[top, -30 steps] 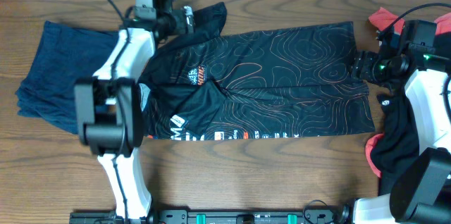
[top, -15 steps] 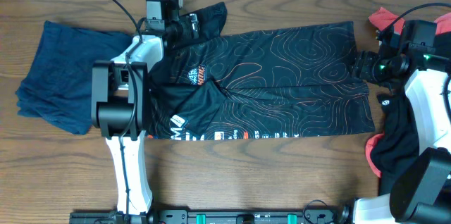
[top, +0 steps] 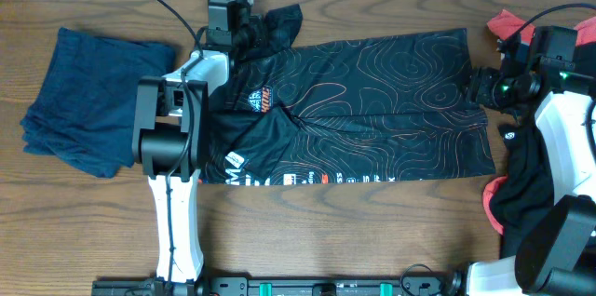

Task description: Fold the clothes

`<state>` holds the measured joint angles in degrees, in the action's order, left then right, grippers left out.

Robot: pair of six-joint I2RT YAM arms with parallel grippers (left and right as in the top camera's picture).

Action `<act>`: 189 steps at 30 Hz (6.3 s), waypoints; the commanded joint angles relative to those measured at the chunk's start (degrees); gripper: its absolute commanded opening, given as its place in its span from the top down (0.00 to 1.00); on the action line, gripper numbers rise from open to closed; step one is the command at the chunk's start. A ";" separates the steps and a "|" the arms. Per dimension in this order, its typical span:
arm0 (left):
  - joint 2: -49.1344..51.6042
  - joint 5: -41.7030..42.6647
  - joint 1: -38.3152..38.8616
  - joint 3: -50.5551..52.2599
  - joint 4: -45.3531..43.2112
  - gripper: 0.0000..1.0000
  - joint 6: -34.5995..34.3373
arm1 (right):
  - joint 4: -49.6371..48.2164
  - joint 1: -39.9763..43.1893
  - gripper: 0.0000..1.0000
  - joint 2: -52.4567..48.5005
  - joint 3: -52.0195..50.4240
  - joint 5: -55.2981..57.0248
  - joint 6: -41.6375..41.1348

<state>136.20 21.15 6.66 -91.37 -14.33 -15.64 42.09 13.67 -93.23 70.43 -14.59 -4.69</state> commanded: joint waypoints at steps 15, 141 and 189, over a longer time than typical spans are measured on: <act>-16.68 4.15 -2.97 -0.48 14.80 0.94 -1.53 | -8.85 -3.56 0.30 -6.84 2.40 5.79 3.06; -11.61 -6.64 2.73 -2.62 27.82 0.94 2.69 | -42.60 -7.32 0.40 -40.85 19.12 19.06 -1.05; -45.40 -6.56 -4.76 -2.62 68.22 0.94 2.89 | 4.87 -4.07 0.99 -17.66 19.12 24.85 0.07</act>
<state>94.24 14.63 2.07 -93.36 51.99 -12.40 45.32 9.21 -111.98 89.14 7.88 -5.39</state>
